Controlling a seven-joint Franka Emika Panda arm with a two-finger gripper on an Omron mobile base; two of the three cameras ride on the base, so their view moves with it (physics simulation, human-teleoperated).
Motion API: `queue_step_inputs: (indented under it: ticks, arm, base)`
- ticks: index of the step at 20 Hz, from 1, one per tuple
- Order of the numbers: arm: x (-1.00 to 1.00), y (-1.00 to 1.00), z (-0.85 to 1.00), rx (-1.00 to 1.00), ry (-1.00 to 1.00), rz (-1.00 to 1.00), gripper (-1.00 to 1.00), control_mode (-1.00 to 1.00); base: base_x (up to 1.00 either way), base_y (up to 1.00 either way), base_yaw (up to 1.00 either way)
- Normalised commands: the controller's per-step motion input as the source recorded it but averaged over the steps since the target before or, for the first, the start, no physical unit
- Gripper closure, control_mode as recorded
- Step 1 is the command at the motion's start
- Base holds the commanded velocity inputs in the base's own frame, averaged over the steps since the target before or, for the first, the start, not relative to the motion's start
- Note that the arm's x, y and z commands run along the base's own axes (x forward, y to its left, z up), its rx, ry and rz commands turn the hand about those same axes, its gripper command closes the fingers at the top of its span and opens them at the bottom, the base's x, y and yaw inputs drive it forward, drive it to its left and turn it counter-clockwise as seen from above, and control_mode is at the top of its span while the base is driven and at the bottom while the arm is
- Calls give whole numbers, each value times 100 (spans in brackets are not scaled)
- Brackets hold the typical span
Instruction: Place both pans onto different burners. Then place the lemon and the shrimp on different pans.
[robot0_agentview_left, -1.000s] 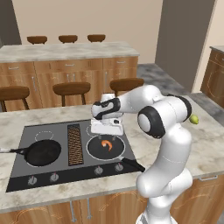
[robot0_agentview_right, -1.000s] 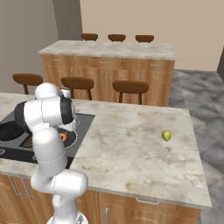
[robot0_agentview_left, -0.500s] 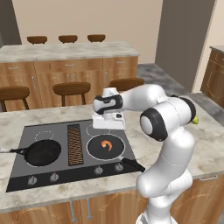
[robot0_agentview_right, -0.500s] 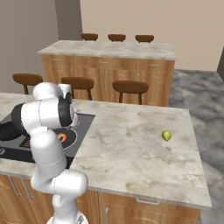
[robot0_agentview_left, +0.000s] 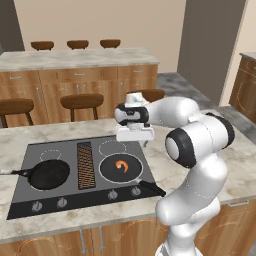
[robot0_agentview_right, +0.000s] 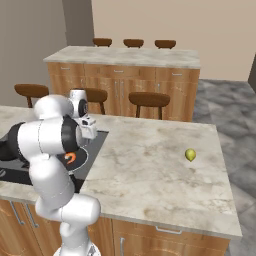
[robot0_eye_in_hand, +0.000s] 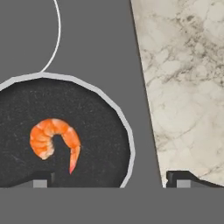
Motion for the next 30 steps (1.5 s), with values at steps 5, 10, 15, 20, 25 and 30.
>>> queue_step_inputs:
  ticks: [5,10,15,20,25,30]
  arm:
    - [-2,-86,10,0,-16,9,-100,-100]
    - [0,-87,10,0,-15,8,-100,-100]
    - [0,-85,1,0,-16,9,-100,-100]
    - [4,-86,0,3,-11,9,-100,-100]
    - [8,-81,0,3,-7,7,-100,-100]
    - [11,-75,20,3,-1,4,-100,-100]
  base:
    - [0,0,0]
    - [0,0,0]
    - [0,0,0]
    - [0,0,0]
    - [0,0,0]
    - [0,0,0]
